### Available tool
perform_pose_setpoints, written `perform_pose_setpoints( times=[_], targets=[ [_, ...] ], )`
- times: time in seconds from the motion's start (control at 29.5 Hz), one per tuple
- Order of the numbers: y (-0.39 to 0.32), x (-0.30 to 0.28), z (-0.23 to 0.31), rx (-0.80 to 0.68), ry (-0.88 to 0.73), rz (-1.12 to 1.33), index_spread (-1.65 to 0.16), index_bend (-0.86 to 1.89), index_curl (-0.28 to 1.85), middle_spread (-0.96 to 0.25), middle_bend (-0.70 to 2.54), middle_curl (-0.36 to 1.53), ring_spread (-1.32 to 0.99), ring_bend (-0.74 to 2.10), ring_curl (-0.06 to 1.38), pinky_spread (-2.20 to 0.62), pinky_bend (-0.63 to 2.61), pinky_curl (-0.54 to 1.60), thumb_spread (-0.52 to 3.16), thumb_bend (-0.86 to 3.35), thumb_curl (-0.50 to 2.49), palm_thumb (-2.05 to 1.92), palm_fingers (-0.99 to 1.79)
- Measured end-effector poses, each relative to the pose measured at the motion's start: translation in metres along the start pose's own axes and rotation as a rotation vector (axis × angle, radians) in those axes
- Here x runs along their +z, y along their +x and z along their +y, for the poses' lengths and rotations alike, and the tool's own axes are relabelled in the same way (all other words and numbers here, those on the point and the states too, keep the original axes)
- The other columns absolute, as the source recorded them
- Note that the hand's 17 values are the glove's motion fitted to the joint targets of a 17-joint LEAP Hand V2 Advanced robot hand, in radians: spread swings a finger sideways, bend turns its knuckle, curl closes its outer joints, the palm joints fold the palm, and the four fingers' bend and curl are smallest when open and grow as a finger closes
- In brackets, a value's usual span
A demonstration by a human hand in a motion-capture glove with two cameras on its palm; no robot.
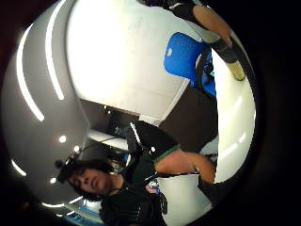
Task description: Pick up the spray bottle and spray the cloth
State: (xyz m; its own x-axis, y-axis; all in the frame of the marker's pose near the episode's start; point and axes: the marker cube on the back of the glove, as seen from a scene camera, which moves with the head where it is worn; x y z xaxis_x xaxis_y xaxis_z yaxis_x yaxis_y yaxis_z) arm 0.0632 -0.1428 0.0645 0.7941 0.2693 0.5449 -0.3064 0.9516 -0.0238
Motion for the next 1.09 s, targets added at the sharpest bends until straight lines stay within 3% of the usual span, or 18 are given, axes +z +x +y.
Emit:
perform_pose_setpoints(
  times=[0.34,1.09],
  targets=[
    [0.003,0.013,0.048,-0.001,-0.174,0.26,-0.46,0.17,0.31,-0.09,0.19,0.35,-0.04,0.2,0.3,0.24,0.22,0.34,1.01,-0.03,0.36,0.39,0.43],
    [0.004,0.058,0.117,-0.044,-0.315,0.713,-0.46,0.17,0.31,-0.06,0.17,0.32,-0.01,0.2,0.29,0.24,0.21,0.35,1.03,-0.03,0.32,0.35,0.43]
  ],
)
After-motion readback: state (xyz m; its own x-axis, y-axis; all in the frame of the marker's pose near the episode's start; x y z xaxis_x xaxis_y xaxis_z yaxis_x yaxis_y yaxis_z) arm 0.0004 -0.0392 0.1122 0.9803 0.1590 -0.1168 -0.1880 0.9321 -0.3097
